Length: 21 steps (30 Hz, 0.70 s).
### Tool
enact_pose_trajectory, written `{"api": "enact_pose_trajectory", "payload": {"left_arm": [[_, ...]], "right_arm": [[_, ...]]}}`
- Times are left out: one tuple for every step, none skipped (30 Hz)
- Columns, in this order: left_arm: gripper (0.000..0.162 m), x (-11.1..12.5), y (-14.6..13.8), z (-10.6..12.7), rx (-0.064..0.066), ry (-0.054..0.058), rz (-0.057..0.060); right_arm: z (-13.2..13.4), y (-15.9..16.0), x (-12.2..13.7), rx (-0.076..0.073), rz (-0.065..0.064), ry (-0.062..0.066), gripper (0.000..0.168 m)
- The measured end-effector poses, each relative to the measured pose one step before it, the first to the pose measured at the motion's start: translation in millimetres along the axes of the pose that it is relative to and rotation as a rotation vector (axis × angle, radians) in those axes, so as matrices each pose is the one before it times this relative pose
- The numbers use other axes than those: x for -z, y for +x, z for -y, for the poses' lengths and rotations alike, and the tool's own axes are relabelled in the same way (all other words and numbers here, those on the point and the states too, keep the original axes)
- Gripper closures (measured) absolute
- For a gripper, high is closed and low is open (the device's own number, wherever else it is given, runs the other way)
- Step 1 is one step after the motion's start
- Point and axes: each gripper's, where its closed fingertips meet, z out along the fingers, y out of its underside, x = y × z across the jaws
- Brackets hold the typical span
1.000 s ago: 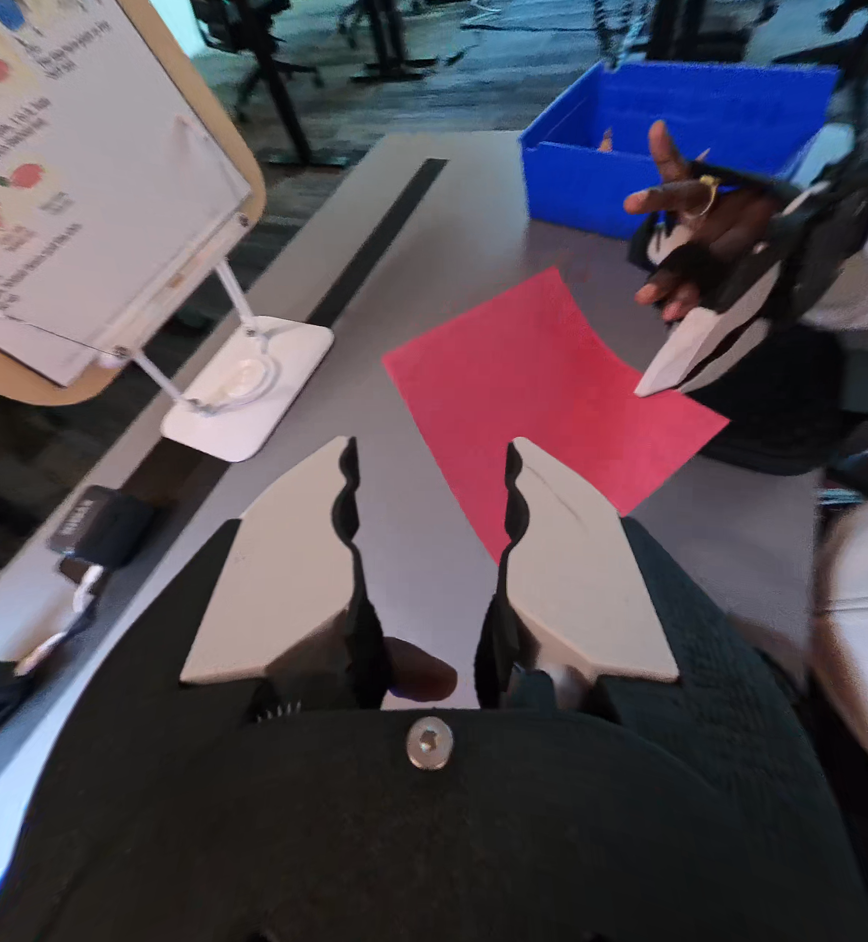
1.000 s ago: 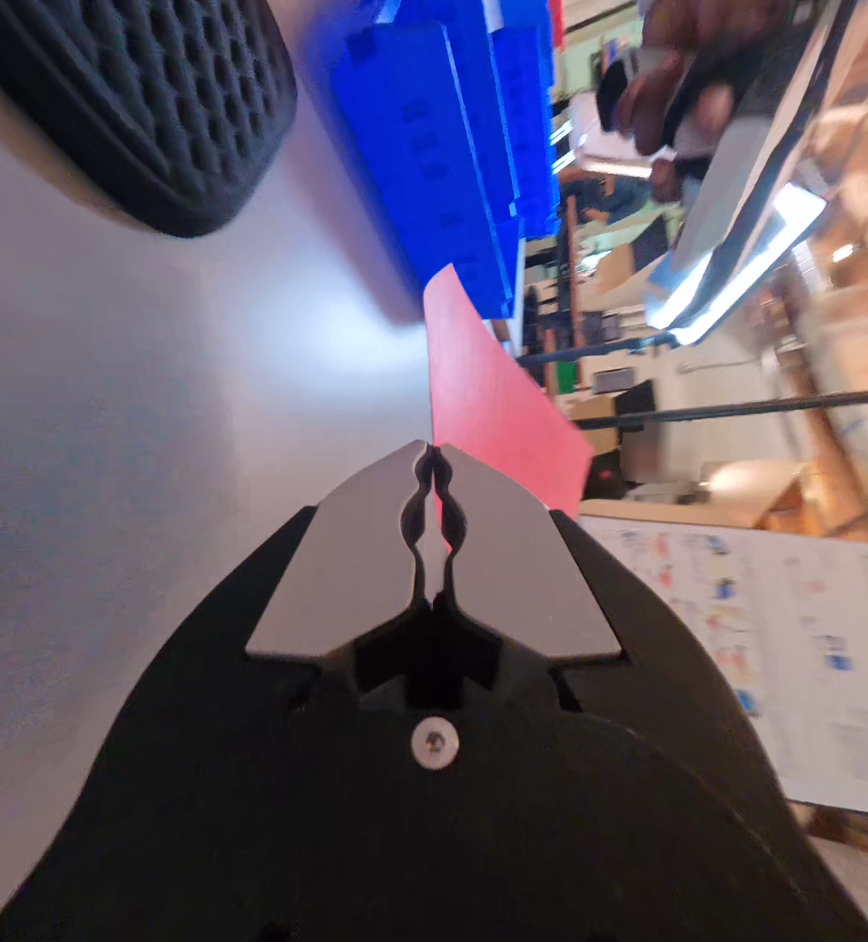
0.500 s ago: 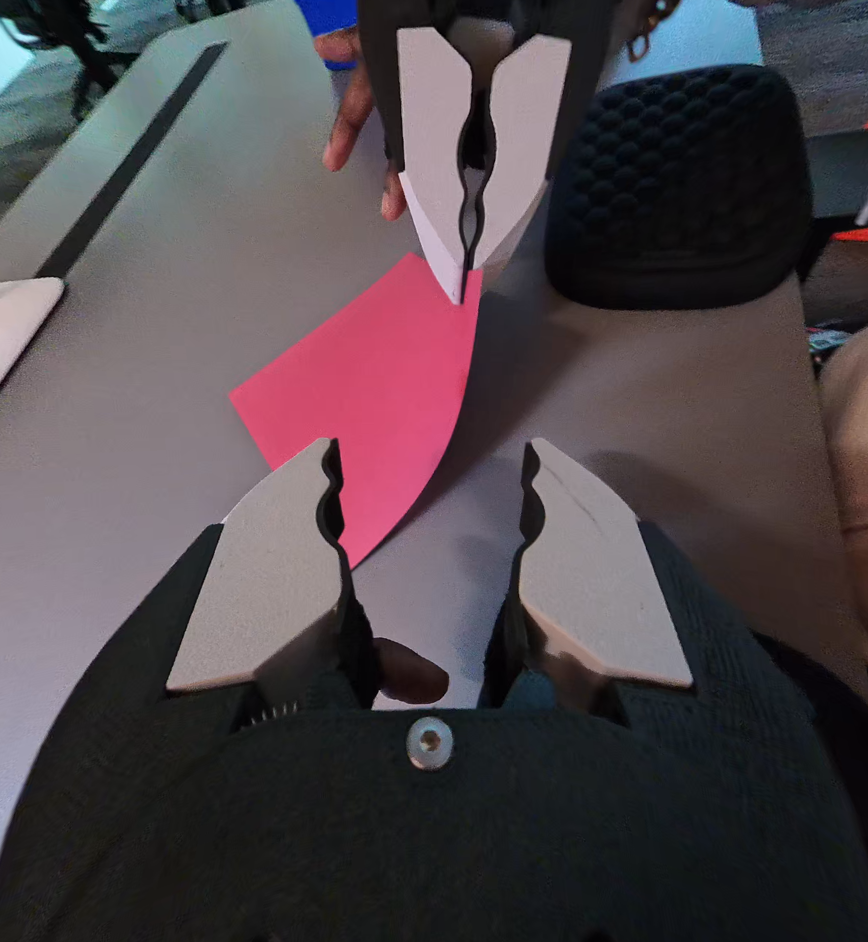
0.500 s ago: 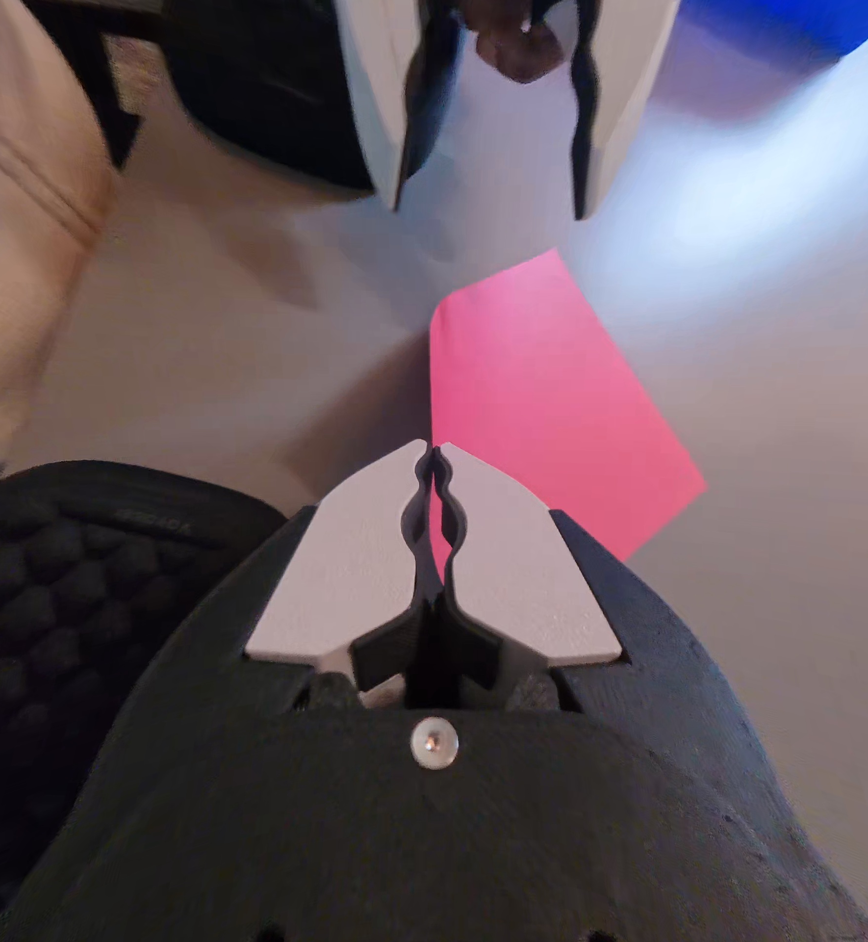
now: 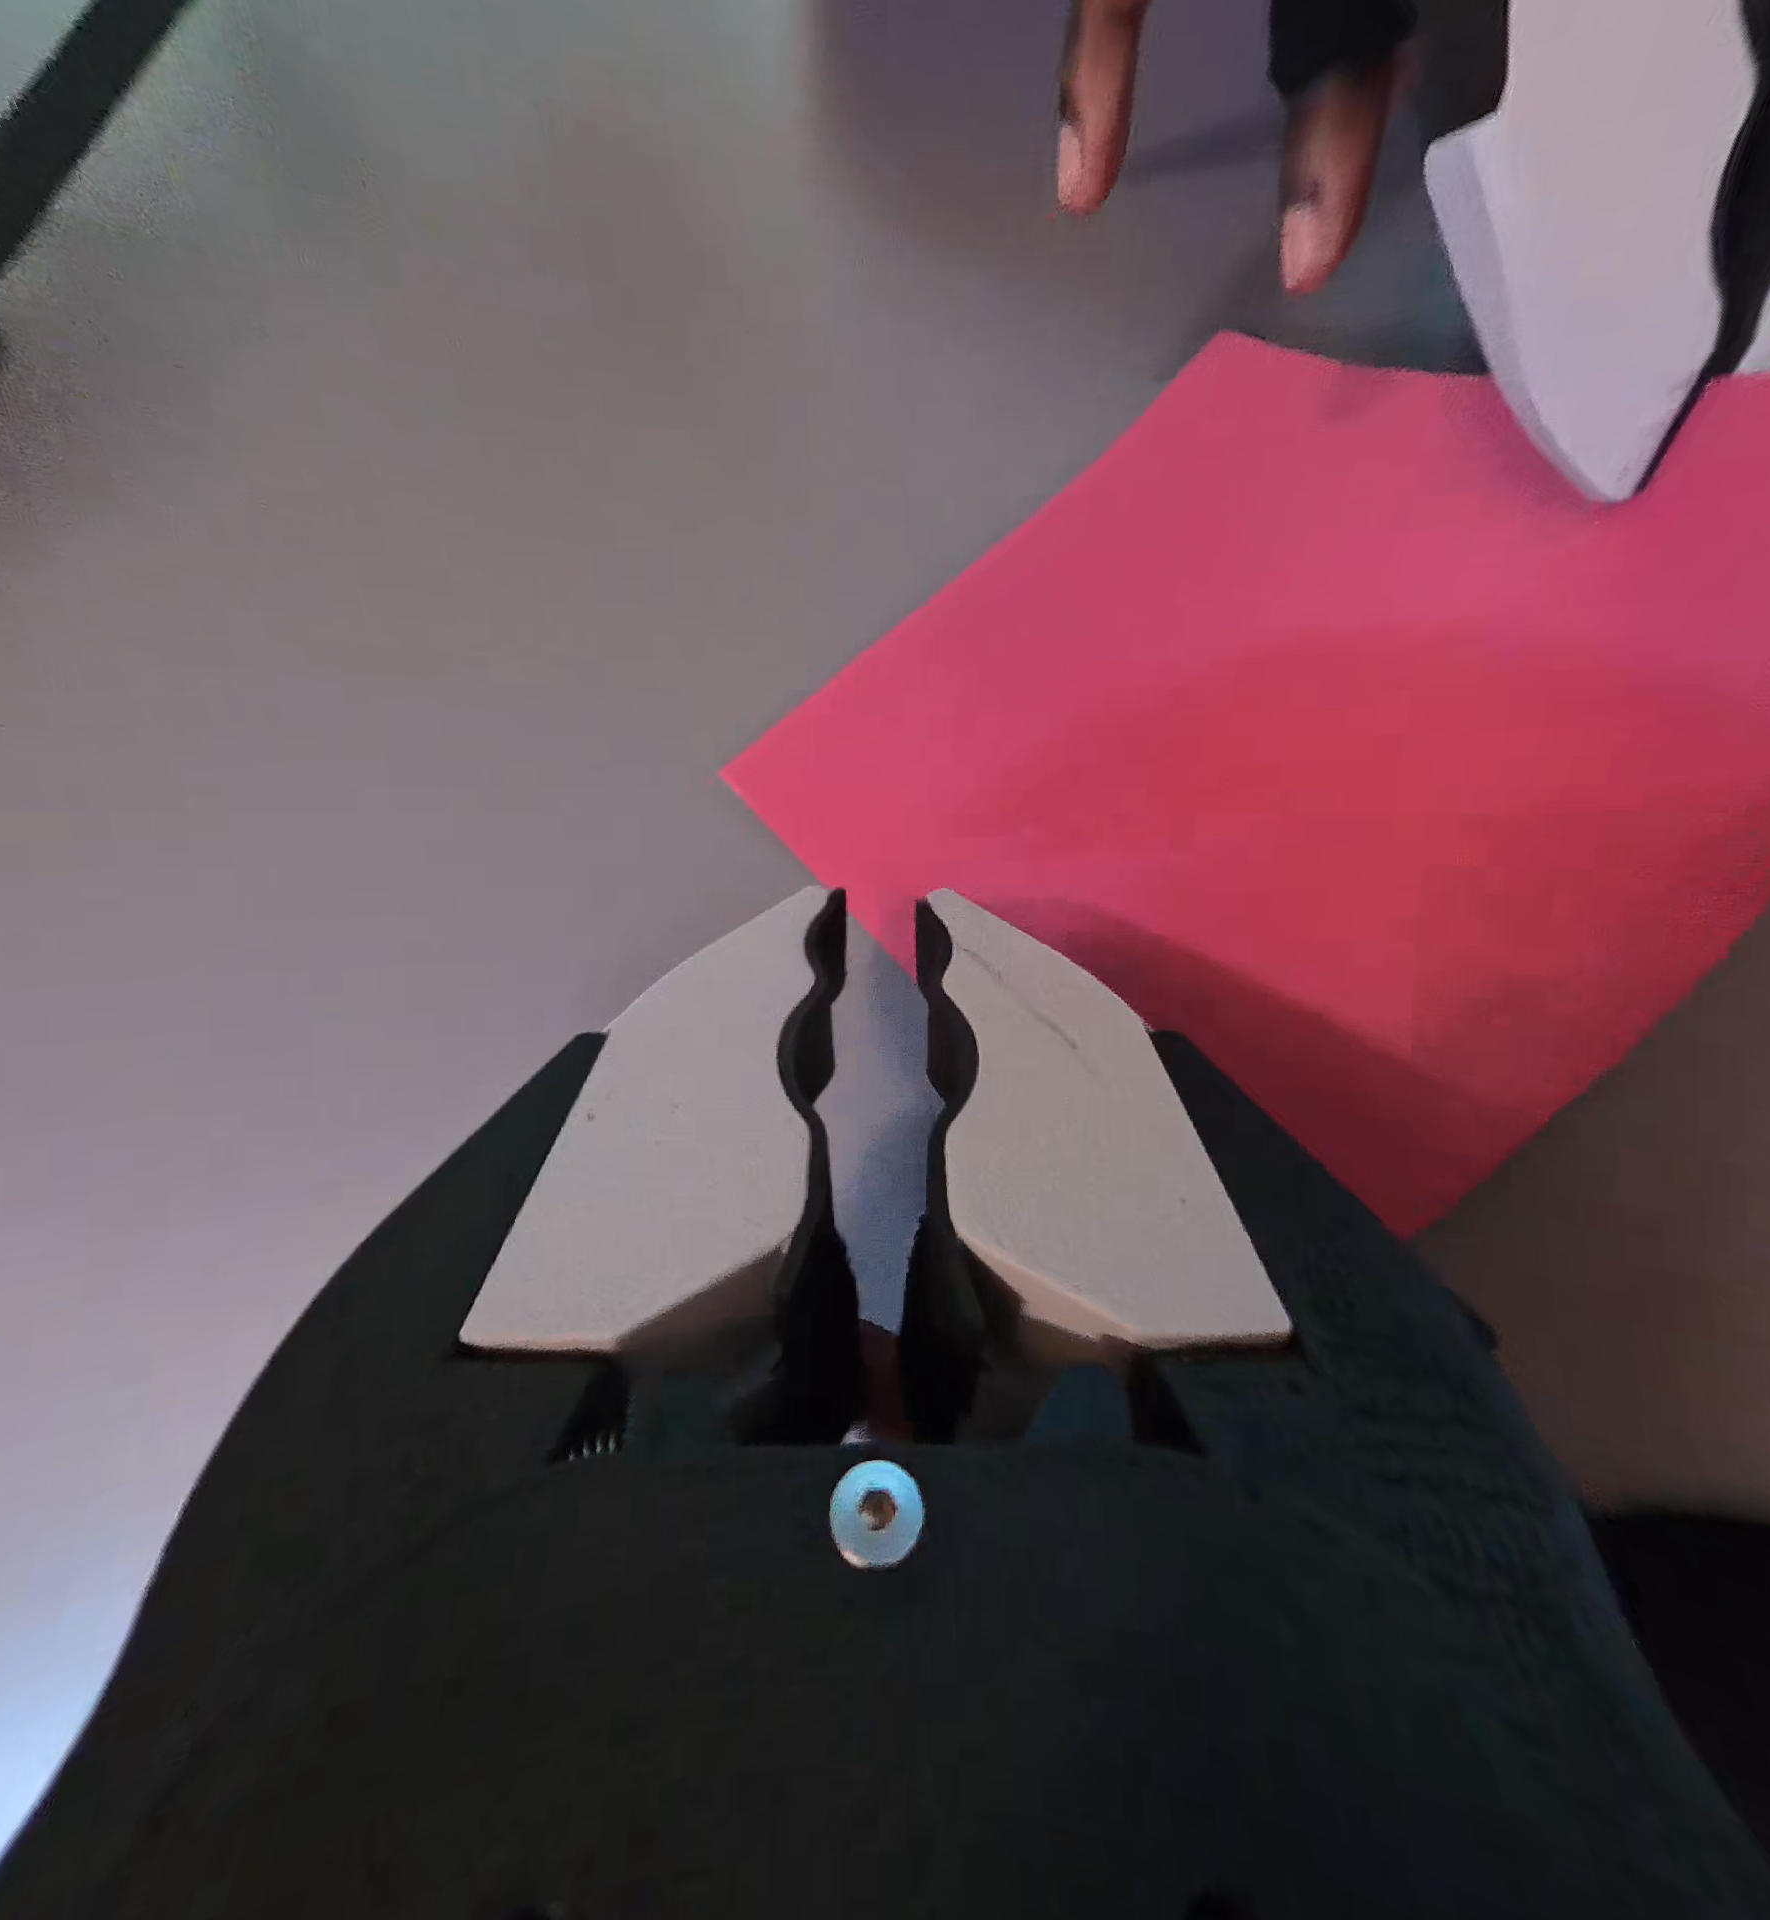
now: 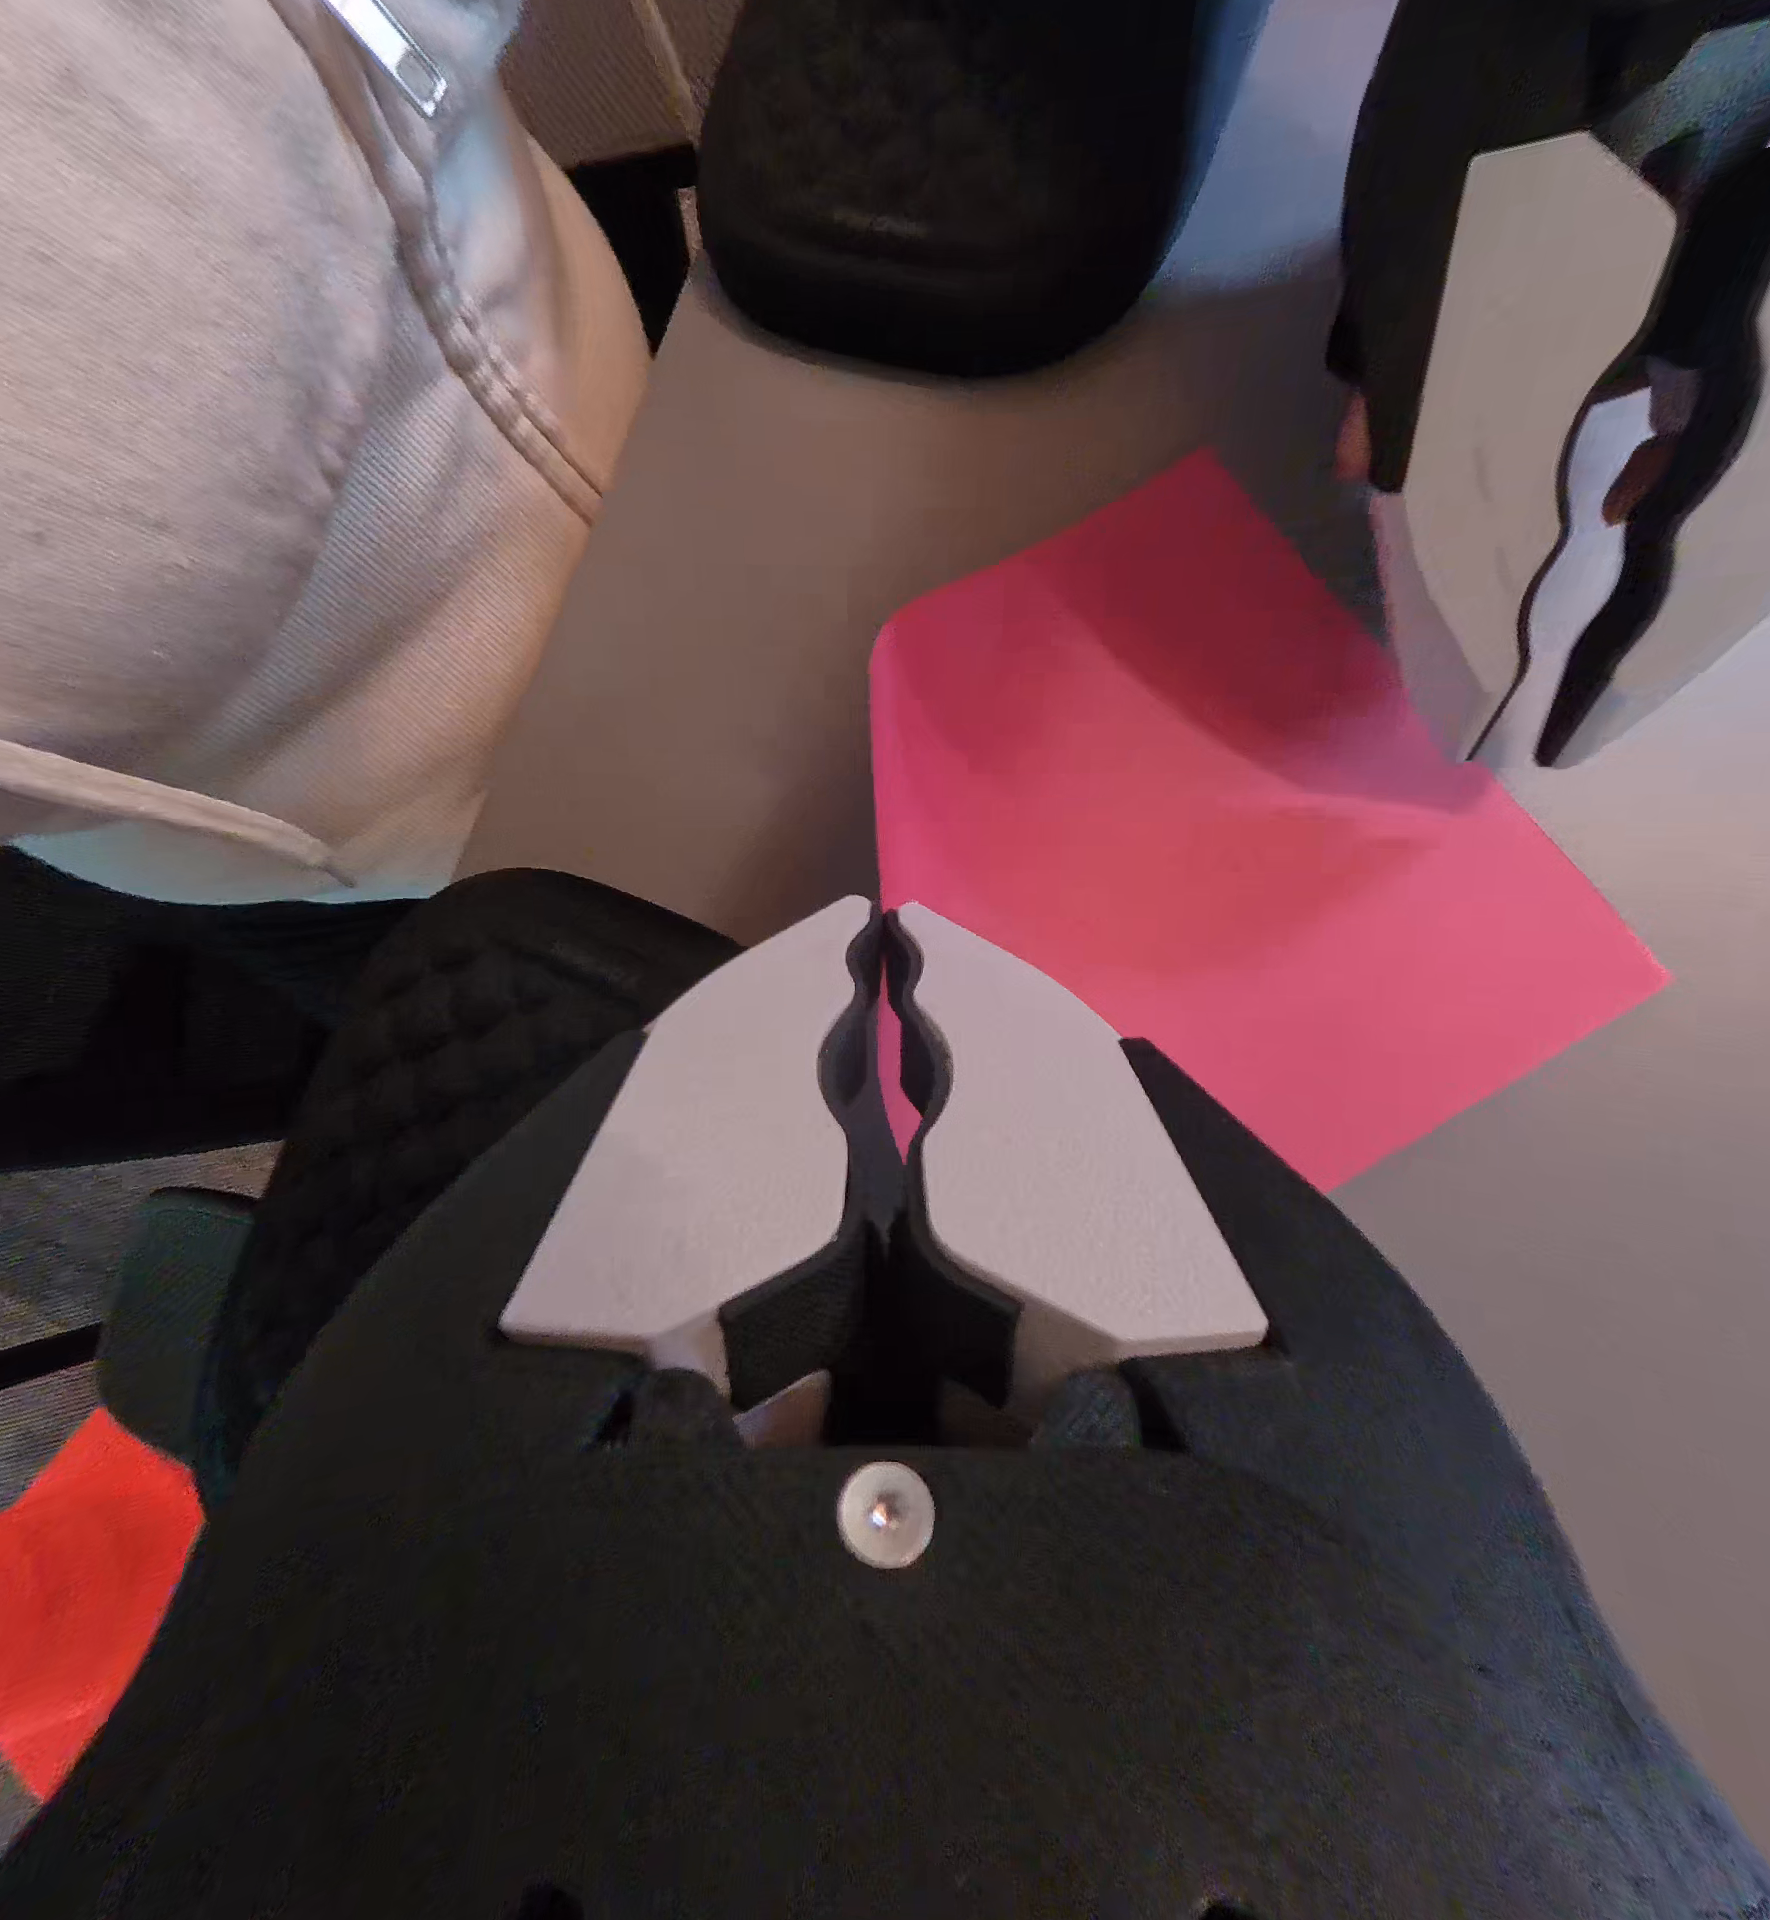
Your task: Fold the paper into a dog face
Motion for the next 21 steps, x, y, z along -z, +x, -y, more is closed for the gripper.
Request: {"api": "enact_pose_trajectory", "payload": {"left_arm": [[0.151, -2.25, 3.38, -3.32, -0.0066, -0.0148, -0.0177], [0.153, -1.53, 2.98, -3.92, -0.0118, -0.02, -0.0132], [0.155, -0.86, 2.21, -2.08, -0.0099, -0.0064, -0.0077], [0.157, -0.21, 2.3, -0.18, -0.0059, 0.0061, -0.0099], [0.159, -0.15, 1.4, -0.16, -0.0018, 0.0028, -0.0079], [0.16, -0.02, 0.46, -0.01, 0.0006, 0.0019, -0.0043], [0.161, -0.06, 0.1, -0.06, 0.0022, 0.0022, -0.0061], [0.161, -0.07, 0.2, -0.05, 0.0052, 0.0025, -0.008], [0.161, 0.0, 0.02, -0.06, 0.0062, 0.0014, -0.0075], [0.161, -0.01, 0.04, -0.05, 0.0035, 0.0001, -0.0039], [0.161, -0.03, 0.0, 0.05, -0.0006, 0.0004, -0.0003], [0.161, -0.02, 0.0, -0.03, -0.0026, 0.0008, 0.0017], [0.161, 0.05, -0.17, 0.04, -0.0032, 0.0007, 0.0026], [0.161, -0.04, -0.03, 0.01, -0.0024, 0.0011, 0.0021], [0.161, 0.0, -0.11, 0.05, -0.0001, 0.0009, 0.0004], [0.161, 0.1, -0.01, 0.03, 0.0016, 0.0002, -0.0012], [0.161, -0.08, -0.07, 0.02, 0.0025, 0.0, -0.0022], [0.161, 0.05, -0.03, 0.04, 0.0029, 0.0001, -0.0027], [0.162, -0.05, -0.08, -0.01, 0.003, 0.0, -0.0029], [0.162, 0.06, -0.04, 0.03, 0.0028, 0.0, -0.0027], [0.162, 0.0, -0.05, 0.09, 0.0024, -0.0001, -0.0024]], "right_arm": [[0.52, 0.14, 0.61, -0.0199, 0.0164, 0.0011, 0.168], [0.96, 1.29, 1.11, -0.0269, 0.0149, 0.0057, 0.168], [1.32, 1.94, 1.49, -0.0335, 0.0181, 0.011, 0.168], [2.62, 2.23, 1.95, -0.0342, 0.023, 0.0208, 0.168], [3.22, 1.98, 2.56, -0.0355, 0.0317, 0.0265, 0.168], [2.72, 1.09, 2.63, -0.0425, 0.0447, 0.0226, 0.168], [2.17, 2.62, 2.52, -0.0488, 0.041, 0.0164, 0.168], [1.42, 6.32, 2.41, -0.0549, 0.02, 0.0123, 0.168], [0.46, 8.44, 1.98, -0.0641, 0.0098, 0.0065, 0.168], [0.82, 8.38, 1.46, -0.0644, 0.013, 0.0076, 0.168], [0.79, 9.15, 0.97, -0.0667, 0.0088, 0.0088, 0.168], [0.27, 8.12, 0.61, -0.0594, 0.013, 0.0037, 0.168], [0.46, 8.36, 0.4, -0.0488, 0.0068, 0.0051, 0.168], [0.67, 8.57, 0.25, -0.0455, -0.0017, 0.006, 0.168], [0.18, 7.74, 0.16, -0.035, -0.0043, 0.0003, 0.168], [0.23, 7.84, 0.34, -0.0289, -0.0149, -0.0007, 0.168], [0.03, 6.37, 0.42, -0.0208, -0.014, -0.0048, 0.168], [1.3, 2.84, 0.38, -0.0131, 0.0027, 0.0032, 0.168], [2.87, 1.34, 0.26, -0.0168, 0.009, 0.0134, 0.168], [1.7, 2.16, 0.54, -0.0164, 0.0004, 0.0033, 0.168], [-0.02, 3.12, 0.11, -0.0118, -0.0078, -0.0106, 0.168]]}}
